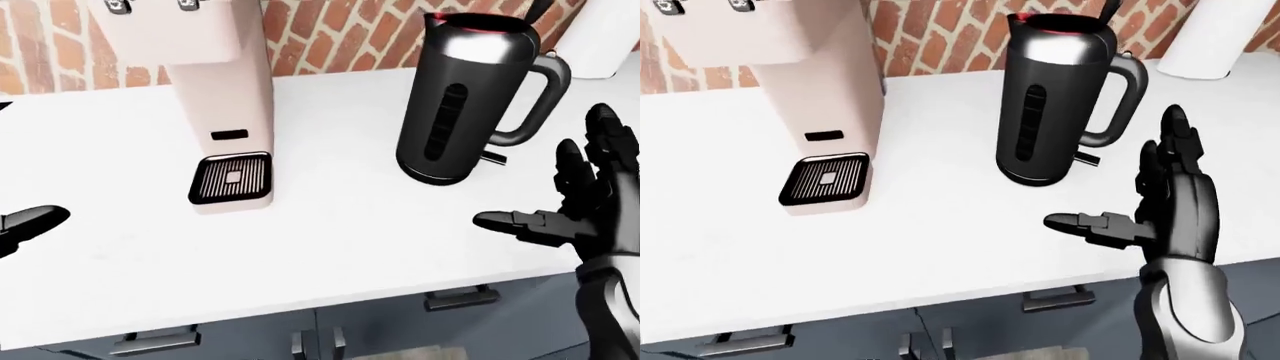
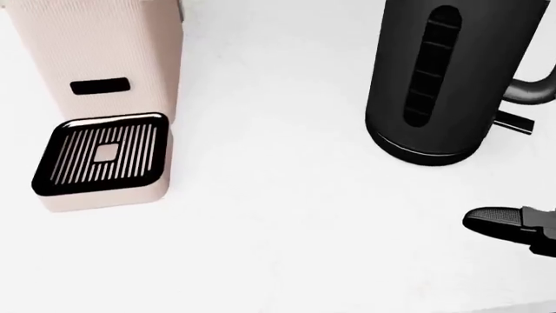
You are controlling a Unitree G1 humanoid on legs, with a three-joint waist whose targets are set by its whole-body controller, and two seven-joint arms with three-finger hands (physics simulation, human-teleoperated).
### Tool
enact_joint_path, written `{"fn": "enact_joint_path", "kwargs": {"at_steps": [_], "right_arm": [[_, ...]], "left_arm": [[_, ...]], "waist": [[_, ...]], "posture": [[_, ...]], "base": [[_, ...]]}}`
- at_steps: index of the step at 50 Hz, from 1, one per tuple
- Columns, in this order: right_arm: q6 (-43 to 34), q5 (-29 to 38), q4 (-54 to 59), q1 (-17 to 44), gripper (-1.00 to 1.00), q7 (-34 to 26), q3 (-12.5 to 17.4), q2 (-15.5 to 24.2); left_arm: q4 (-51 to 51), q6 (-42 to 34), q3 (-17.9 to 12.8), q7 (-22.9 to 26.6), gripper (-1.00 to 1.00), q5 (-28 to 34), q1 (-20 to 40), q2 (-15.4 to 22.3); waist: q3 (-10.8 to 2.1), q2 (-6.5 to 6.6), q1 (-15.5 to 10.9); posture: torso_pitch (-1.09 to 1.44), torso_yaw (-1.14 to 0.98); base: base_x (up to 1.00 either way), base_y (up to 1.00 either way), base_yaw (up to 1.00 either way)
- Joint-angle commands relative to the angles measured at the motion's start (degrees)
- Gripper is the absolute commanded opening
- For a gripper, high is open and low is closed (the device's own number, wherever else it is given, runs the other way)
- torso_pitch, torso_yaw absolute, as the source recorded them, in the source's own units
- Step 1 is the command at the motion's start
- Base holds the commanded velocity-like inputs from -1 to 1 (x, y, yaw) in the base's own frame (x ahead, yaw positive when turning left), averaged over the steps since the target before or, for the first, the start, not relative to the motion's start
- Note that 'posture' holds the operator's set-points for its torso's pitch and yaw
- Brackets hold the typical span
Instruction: Close the lid of the electric kettle.
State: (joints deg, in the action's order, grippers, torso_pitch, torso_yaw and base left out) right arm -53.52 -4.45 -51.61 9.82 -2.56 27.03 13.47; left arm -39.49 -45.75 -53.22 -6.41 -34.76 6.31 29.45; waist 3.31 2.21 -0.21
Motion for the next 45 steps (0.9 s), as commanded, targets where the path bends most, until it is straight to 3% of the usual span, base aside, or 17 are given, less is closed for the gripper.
{"fn": "enact_joint_path", "kwargs": {"at_steps": [1, 4, 5, 9, 12, 19, 45], "right_arm": [[1.5, 0.2, -1.0, 0.6, 1.00, 0.1, 0.4, 0.5], [1.3, 0.3, -1.2, 0.7, 1.00, 0.0, 0.6, 0.5], [1.3, 0.3, -1.2, 0.7, 1.00, 0.0, 0.6, 0.5], [1.6, 0.4, -1.0, 0.6, 1.00, 0.0, 0.7, 0.5], [1.8, 0.4, -0.9, 0.6, 1.00, 0.0, 0.7, 0.4], [2.9, 0.5, 0.0, 0.4, 1.00, 0.0, 0.6, 0.4], [2.3, 0.5, -0.8, 0.3, 1.00, -0.1, 0.4, 0.3]], "left_arm": [[-1.0, 0.9, -0.1, 0.2, 1.00, -0.6, 0.5, 0.7], [-0.7, 1.4, 0.1, 0.4, 1.00, -0.3, 0.4, 0.5], [-0.7, 1.5, 0.1, 0.5, 1.00, -0.2, 0.4, 0.5], [-0.3, 2.1, 0.5, 0.7, 1.00, 0.3, 0.4, 0.3], [-0.1, 2.4, 0.5, 0.8, 1.00, 0.5, 0.4, 0.2], [-0.3, 2.0, 0.4, 0.6, 1.00, 0.3, 0.5, 0.4], [-1.5, 1.2, -0.3, -0.6, 1.00, -1.3, 0.6, 1.1]], "waist": [[0.04, -0.25, 0.0], [-0.51, -4.27, -0.3], [-0.45, -1.73, -0.5], [-0.98, -1.88, 0.1], [-1.50, -1.04, 0.5], [-1.31, -0.27, 0.7], [-0.77, -0.66, 0.0]], "posture": [[0.00, 0.00], [0.00, 0.00], [0.00, 0.00], [0.00, 0.00], [0.00, 0.00], [0.00, 0.00], [0.00, 0.00]], "base": [[0.00, 0.00, 0.00], [0.00, 0.00, 0.00], [0.00, 0.00, 0.00], [0.00, 0.00, 0.00], [0.00, 0.00, 0.00], [0.00, 0.00, 0.00], [0.00, 0.00, 0.00]]}}
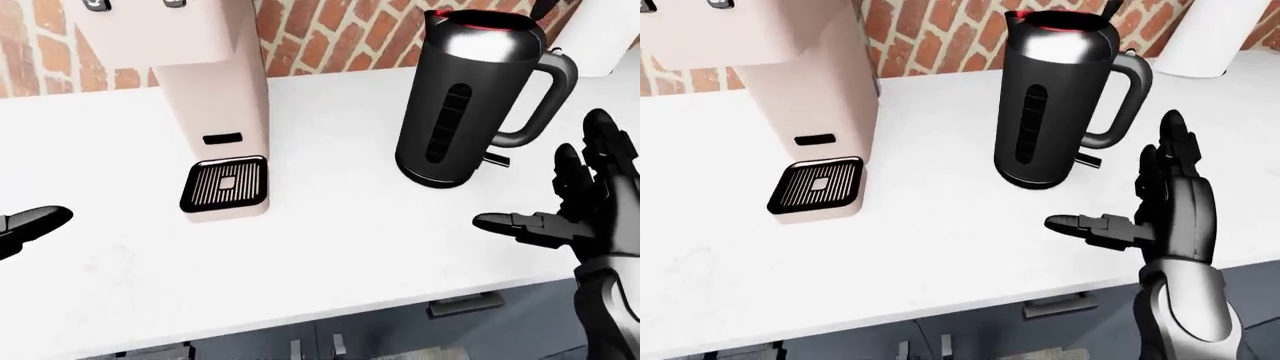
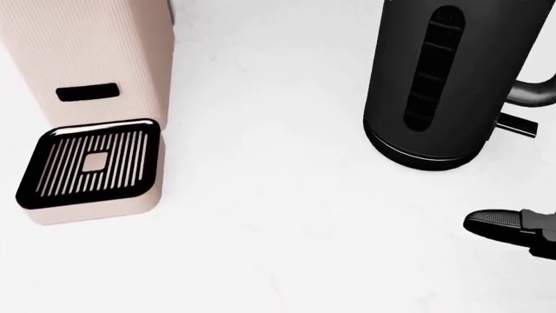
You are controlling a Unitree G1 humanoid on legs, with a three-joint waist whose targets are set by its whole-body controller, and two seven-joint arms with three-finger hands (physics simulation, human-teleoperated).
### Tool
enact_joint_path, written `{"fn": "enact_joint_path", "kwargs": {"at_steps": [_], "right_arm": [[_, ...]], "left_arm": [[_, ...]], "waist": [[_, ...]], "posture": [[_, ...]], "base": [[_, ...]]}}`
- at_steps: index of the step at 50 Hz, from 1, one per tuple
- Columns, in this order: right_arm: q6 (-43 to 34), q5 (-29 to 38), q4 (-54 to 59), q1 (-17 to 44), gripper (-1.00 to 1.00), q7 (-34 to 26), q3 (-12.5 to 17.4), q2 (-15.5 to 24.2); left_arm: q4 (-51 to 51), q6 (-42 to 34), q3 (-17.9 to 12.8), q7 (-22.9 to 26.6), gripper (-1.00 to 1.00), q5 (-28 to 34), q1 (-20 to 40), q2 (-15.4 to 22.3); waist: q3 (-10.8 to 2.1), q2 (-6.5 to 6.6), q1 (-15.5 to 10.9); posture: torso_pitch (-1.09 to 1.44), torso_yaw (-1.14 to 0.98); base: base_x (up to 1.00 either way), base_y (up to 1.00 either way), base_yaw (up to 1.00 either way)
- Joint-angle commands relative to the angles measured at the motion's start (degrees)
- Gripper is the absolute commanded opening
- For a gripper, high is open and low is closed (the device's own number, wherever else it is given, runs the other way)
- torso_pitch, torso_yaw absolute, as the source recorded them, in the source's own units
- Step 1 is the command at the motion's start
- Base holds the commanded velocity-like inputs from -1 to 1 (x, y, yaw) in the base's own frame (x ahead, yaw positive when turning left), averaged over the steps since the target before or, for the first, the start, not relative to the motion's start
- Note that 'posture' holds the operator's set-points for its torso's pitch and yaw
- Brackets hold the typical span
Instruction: Close the lid of the electric kettle.
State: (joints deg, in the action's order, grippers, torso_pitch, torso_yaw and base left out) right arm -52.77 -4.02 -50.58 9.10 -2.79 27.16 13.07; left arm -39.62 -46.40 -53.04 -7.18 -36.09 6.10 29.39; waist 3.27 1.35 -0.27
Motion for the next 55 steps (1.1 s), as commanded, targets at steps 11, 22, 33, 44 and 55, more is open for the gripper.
{"fn": "enact_joint_path", "kwargs": {"at_steps": [11, 22, 33, 44, 55], "right_arm": [[1.7, 0.2, -1.6, 1.1, 1.00, 0.1, 0.2, 0.8], [2.3, 0.5, -1.2, 1.0, 1.00, -0.1, 0.1, 0.7], [1.1, 0.4, -2.1, 1.3, 1.00, -0.1, 0.2, 0.8], [2.1, 0.6, -1.4, 1.0, 1.00, -0.1, 0.1, 0.6], [2.2, 0.7, -1.4, 0.8, 1.00, -0.2, 0.0, 0.5]], "left_arm": [[-0.4, 3.2, 0.3, 1.0, 1.00, 0.9, 0.8, 0.8], [-1.7, 3.5, -0.5, 2.2, 1.00, 1.2, 0.2, 0.9], [-2.9, 3.0, -1.0, 3.1, 1.00, 1.9, 0.3, 0.8], [-3.0, 3.1, -0.4, 4.2, 1.00, 4.1, 0.4, 0.5], [-2.9, 3.6, 0.2, 4.9, 1.00, 5.5, 0.6, -0.1]], "waist": [[-1.12, 0.24, 0.1], [-1.32, 0.61, 0.5], [-1.52, 0.71, 0.6], [-3.80, 0.62, 0.5], [-8.05, 0.76, 0.6]], "posture": [[0.00, 0.00], [0.00, 0.00], [0.00, 0.00], [-0.08, 0.00], [-0.19, 0.00]], "base": [[0.00, 0.00, 0.00], [0.00, 0.00, 0.00], [0.00, 0.00, 0.00], [0.00, 0.00, 0.00], [0.00, 0.00, 0.00]]}}
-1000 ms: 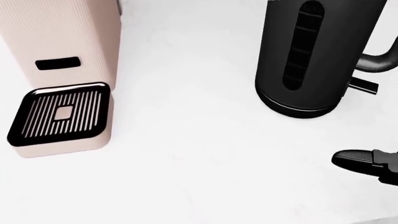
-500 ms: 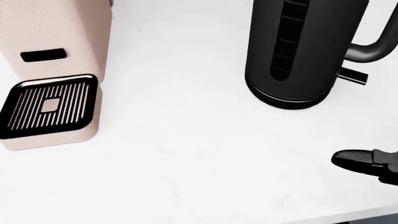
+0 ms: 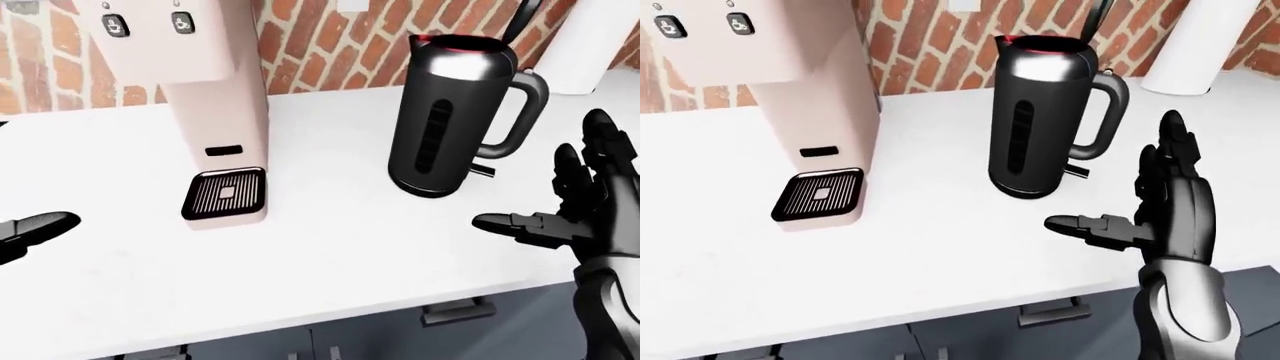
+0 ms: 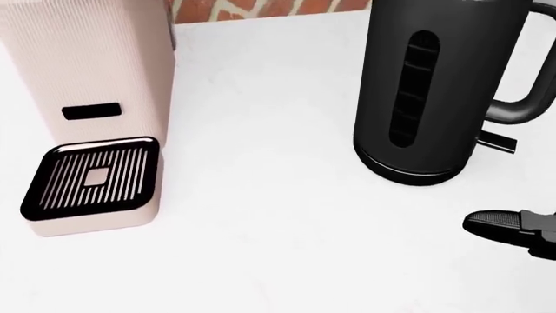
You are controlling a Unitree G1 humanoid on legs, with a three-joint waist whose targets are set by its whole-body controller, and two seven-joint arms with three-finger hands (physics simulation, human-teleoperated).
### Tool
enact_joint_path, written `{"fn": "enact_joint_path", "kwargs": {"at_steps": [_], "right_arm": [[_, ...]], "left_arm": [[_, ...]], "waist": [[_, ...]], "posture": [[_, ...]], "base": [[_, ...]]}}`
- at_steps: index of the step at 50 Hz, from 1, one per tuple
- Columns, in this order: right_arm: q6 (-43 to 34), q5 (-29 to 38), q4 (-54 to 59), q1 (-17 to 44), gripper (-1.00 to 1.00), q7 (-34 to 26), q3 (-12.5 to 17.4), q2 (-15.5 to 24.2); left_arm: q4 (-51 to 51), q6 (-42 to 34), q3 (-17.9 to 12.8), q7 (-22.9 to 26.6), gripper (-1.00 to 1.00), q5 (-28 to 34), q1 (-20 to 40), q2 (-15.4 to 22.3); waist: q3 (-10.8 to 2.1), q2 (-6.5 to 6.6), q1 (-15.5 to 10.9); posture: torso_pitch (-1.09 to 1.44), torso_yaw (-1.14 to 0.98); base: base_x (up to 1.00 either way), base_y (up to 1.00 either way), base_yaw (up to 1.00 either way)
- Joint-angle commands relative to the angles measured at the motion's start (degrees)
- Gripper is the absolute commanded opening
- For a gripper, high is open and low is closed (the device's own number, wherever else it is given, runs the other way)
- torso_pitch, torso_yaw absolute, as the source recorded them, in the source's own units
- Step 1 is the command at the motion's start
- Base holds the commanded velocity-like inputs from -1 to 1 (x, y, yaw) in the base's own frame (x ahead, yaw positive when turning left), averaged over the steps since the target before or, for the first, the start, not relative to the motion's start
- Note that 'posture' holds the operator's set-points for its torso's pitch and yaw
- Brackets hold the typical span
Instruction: Close the lid of the electric kettle.
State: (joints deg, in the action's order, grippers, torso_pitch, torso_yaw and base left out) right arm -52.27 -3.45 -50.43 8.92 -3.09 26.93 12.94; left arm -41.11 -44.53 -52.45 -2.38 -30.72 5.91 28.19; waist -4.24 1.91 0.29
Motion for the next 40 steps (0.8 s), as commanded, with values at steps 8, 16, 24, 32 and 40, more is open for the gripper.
{"fn": "enact_joint_path", "kwargs": {"at_steps": [8, 16, 24, 32, 40], "right_arm": [[1.4, 0.0, -1.8, 1.2, 1.00, 0.1, 0.4, 0.8], [2.1, 0.2, -1.2, 1.0, 1.00, 0.0, 0.2, 0.7], [1.6, 0.1, -1.7, 1.1, 1.00, 0.0, 0.3, 0.7], [1.8, 0.3, -1.5, 1.1, 1.00, 0.0, 0.2, 0.7], [2.7, 0.4, -1.1, 0.7, 1.00, 0.0, 0.1, 0.3]], "left_arm": [[-1.3, 1.9, -0.4, 0.3, 1.00, 0.5, 0.8, 1.0], [-1.6, 1.3, -0.7, 0.2, 1.00, 0.0, 0.9, 1.2], [-1.2, 1.8, -0.4, 0.3, 1.00, 0.4, 1.0, 1.1], [-1.4, 1.6, -0.6, 0.3, 1.00, 0.3, 1.0, 1.0], [-1.0, 1.8, -0.2, -1.2, 1.00, -0.8, 1.1, 0.9]], "waist": [[-4.43, 0.43, 0.2], [-8.44, 0.62, 0.3], [-11.40, 0.66, -0.1], [-13.36, 0.63, -0.5], [-13.84, 0.67, -0.8]], "posture": [[-0.27, 0.00], [-0.35, 0.00], [-0.43, 0.00], [-0.49, 0.00], [-0.49, 0.00]], "base": [[0.00, 0.00, 0.00], [0.00, 0.00, 0.00], [0.00, 0.00, 0.00], [0.00, 0.00, 0.00], [0.00, 0.00, 0.00]]}}
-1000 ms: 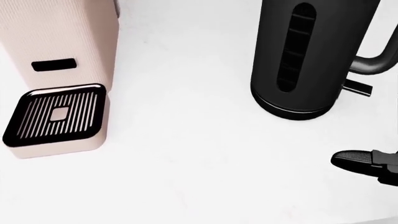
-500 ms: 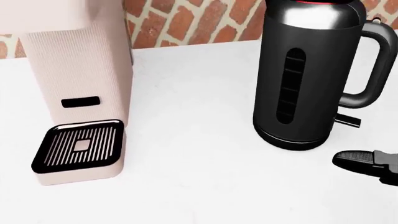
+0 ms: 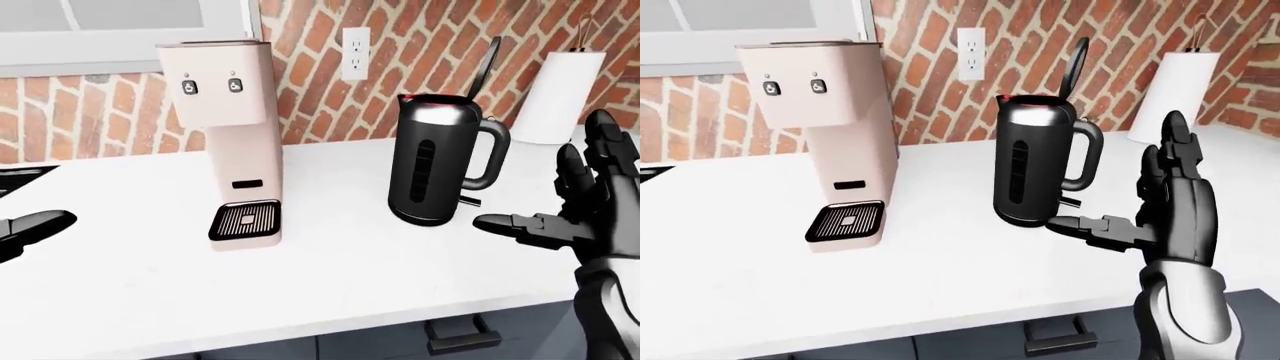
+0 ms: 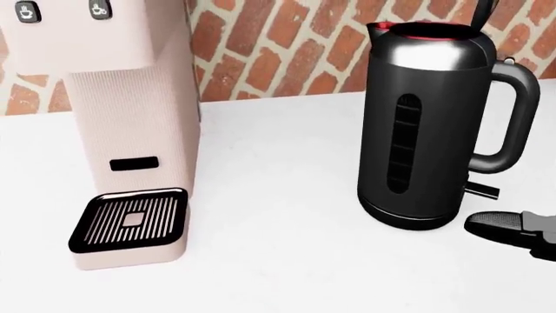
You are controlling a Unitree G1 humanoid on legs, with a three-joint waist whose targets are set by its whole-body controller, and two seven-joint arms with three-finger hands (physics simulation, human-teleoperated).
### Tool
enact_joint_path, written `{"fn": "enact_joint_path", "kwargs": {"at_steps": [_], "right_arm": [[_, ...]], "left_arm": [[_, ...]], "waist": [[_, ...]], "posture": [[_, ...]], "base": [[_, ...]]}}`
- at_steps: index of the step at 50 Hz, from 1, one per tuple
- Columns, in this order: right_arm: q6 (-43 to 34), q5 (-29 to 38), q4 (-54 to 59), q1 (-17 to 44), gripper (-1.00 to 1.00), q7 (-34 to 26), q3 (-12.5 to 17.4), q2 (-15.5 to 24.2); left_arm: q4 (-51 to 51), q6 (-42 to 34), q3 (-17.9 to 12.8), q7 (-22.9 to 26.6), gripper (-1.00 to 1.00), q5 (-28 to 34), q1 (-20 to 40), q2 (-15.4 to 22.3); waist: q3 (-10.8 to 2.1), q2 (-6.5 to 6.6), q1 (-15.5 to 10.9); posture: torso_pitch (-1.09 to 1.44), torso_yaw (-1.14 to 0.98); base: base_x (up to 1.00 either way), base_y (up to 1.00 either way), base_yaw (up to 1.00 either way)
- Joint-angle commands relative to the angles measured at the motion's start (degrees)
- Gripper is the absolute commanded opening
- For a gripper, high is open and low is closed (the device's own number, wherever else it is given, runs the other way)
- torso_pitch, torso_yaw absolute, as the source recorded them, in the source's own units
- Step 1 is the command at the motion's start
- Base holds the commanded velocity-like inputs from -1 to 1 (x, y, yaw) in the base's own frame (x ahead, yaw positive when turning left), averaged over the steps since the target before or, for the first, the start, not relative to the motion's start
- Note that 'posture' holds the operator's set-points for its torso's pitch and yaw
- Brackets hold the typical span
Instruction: Close the lid of the electric kettle.
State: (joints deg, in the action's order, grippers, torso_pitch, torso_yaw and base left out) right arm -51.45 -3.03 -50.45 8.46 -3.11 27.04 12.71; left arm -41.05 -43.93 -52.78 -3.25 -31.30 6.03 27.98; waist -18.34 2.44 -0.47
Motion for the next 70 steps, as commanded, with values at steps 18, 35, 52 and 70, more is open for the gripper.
{"fn": "enact_joint_path", "kwargs": {"at_steps": [18, 35, 52, 70], "right_arm": [[1.0, -1.1, -1.8, 1.7, 1.00, 0.2, 0.3, 0.9], [0.4, -2.8, -2.1, 2.4, 1.00, 0.7, 1.1, 1.9], [-6.8, 0.5, -3.4, 5.5, 1.00, -7.6, 5.2, 9.6], [-14.5, 19.0, -3.1, 3.8, 1.00, -34.8, 10.1, 23.4]], "left_arm": [[-1.7, 0.9, 0.4, 0.2, 1.00, 0.8, 1.2, 1.3], [-1.7, 1.4, 1.4, 0.3, 1.00, 1.5, 1.4, 0.9], [-1.8, 1.3, 1.5, 0.6, 1.00, 1.7, 1.3, 0.7], [-1.2, 1.5, 0.8, 0.6, 1.00, 1.3, 1.4, 1.2]], "waist": [[0.14, 0.27, 0.0], [0.10, 0.24, 0.1], [0.19, -0.09, 0.0], [0.40, -0.71, 0.0]], "posture": [[-0.49, 0.00], [-0.49, 0.00], [-0.49, 0.00], [-0.49, 0.00]], "base": [[0.00, 0.00, 0.00], [0.00, 0.00, 0.00], [0.00, 0.00, 0.00], [0.00, 0.00, 0.00]]}}
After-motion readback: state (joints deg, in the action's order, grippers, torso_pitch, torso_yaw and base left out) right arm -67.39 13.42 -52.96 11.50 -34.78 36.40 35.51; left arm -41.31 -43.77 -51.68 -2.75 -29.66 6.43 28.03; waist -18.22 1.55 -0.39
